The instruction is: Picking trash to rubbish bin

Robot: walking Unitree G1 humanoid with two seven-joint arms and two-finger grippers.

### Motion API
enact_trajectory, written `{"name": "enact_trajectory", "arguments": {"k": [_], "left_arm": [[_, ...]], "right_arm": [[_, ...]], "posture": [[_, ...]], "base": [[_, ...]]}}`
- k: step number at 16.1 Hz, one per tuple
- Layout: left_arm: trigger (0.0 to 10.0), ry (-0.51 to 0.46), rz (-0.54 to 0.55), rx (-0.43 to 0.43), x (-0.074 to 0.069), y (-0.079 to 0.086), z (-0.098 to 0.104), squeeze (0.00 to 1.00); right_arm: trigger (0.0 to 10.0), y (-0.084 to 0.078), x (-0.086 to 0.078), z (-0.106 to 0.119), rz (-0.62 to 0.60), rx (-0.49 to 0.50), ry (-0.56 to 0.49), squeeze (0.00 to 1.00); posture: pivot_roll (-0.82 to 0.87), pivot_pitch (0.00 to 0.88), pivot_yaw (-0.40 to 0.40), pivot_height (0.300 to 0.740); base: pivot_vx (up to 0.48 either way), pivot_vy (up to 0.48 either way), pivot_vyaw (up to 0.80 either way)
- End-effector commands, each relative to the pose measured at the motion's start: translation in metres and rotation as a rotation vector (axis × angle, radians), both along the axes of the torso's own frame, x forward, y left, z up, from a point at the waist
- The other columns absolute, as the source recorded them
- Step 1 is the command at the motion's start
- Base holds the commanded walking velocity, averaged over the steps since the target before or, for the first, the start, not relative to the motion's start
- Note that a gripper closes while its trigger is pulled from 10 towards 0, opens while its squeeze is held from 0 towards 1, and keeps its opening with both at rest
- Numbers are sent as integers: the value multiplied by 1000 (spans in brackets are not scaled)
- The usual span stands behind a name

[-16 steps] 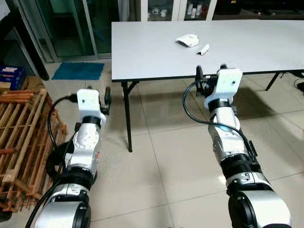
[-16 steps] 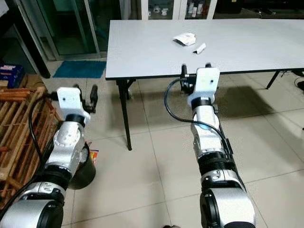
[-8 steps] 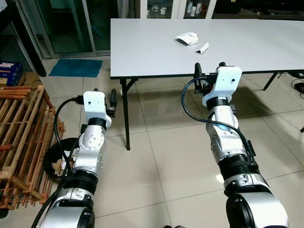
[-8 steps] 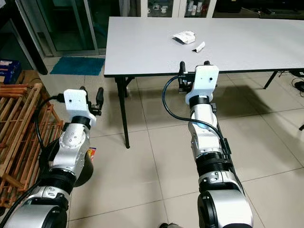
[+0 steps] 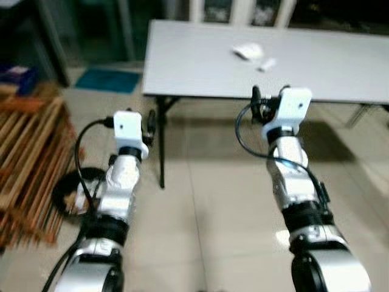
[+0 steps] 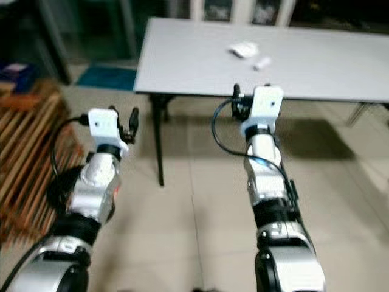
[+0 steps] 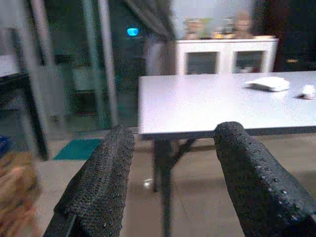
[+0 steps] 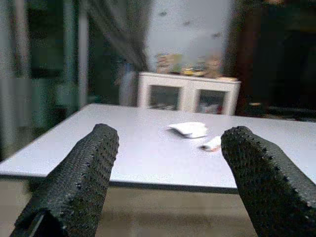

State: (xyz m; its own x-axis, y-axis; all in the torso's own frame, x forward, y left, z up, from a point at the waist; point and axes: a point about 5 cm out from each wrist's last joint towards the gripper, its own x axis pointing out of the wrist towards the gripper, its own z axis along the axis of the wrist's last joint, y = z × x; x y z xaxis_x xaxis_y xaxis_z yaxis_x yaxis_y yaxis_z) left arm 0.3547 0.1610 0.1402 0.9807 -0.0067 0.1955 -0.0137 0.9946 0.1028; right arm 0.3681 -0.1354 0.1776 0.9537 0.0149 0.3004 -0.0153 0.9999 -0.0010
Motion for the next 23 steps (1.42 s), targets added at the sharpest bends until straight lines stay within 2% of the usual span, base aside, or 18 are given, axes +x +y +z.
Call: {"name": "enact_trajectory", "arguments": {"k": [1,11,13,21,23], "left_arm": [[10000,-8,13,-2,0,2,3,0],[10000,3,17,-8,0,2,3,0],[10000,10,16,-6,0,1,1,0],[10000,38,9,-52,2,0,0,0],[10000,38,9,-50,3,2,1,0]], "right_arm": [[10000,2,1,6,17,0,-12,0],[10000,2,1,1,29,20,32,0],[10000,3,1,-1,34,48,46,0],[10000,3,2,-2,38,80,61,0],[10000,4,2,-2,45,82,63,0]], "posture": [[22,0,-58,740],[22,0,-63,740],[23,0,-64,740],[26,0,-65,740],[27,1,-65,740]], "base": [[0,-454,794],[0,-456,0],[0,-422,0],[0,0,0],[401,0,0]]}}
